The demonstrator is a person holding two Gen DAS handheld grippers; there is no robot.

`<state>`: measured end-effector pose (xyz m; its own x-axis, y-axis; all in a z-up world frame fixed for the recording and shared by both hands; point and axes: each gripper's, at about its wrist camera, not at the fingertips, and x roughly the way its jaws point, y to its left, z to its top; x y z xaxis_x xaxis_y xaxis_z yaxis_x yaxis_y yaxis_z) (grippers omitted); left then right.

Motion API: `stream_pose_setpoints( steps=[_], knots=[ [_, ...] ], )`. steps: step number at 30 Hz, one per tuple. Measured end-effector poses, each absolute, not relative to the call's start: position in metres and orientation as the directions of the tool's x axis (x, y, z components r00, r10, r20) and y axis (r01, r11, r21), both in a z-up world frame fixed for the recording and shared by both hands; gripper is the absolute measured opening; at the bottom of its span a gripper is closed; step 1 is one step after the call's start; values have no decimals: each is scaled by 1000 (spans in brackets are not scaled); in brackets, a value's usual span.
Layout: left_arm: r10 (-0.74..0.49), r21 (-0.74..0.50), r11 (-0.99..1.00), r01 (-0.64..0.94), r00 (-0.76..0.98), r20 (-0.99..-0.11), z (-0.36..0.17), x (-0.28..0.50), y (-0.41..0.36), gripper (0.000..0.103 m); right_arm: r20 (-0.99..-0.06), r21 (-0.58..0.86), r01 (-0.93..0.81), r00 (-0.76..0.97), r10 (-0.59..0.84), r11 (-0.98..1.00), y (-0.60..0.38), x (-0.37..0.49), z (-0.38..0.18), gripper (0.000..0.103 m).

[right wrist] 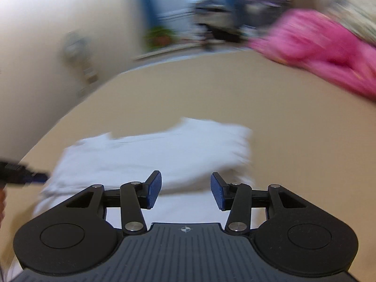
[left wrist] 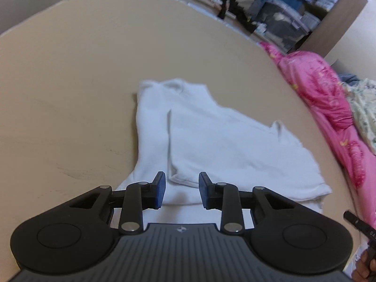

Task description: Fold small clothes

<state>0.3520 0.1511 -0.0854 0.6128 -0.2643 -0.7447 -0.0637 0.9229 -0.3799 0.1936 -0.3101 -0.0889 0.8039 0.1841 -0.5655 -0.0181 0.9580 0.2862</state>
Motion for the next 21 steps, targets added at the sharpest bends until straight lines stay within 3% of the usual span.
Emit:
stream_pose_setpoints(
  steps=[1, 3, 5, 9, 14, 16, 21],
  knots=[
    [-253, -368, 927, -72, 605, -755, -92, 357, 150, 34, -620, 284, 58, 773, 137, 957, -314, 202, -96, 48],
    [-242, -361, 929, -84, 598, -764, -101, 365, 147, 34, -574, 366, 120, 810, 122, 923, -327, 205, -98, 49],
    [-245, -362, 930, -72, 614, -751, -102, 369, 144, 34, -588, 341, 140, 803, 94, 930, -330, 213, -104, 49],
    [-203, -290, 956, -35, 635, -745, -95, 370, 135, 0, -607, 370, 182, 790, 88, 911, -330, 229, -118, 49],
    [-121, -284, 954, -93, 748, -653, -50, 347, 156, 0, -583, 370, 180, 808, 78, 911, -329, 254, -121, 49],
    [-77, -224, 969, -103, 737, -671, -50, 343, 156, 0, -570, 396, 186, 818, 81, 899, -334, 263, -121, 49],
    [-77, -225, 968, -108, 729, -680, -55, 346, 157, 1, -613, 439, 215, 782, 116, 873, -341, 286, -143, 48]
  ],
)
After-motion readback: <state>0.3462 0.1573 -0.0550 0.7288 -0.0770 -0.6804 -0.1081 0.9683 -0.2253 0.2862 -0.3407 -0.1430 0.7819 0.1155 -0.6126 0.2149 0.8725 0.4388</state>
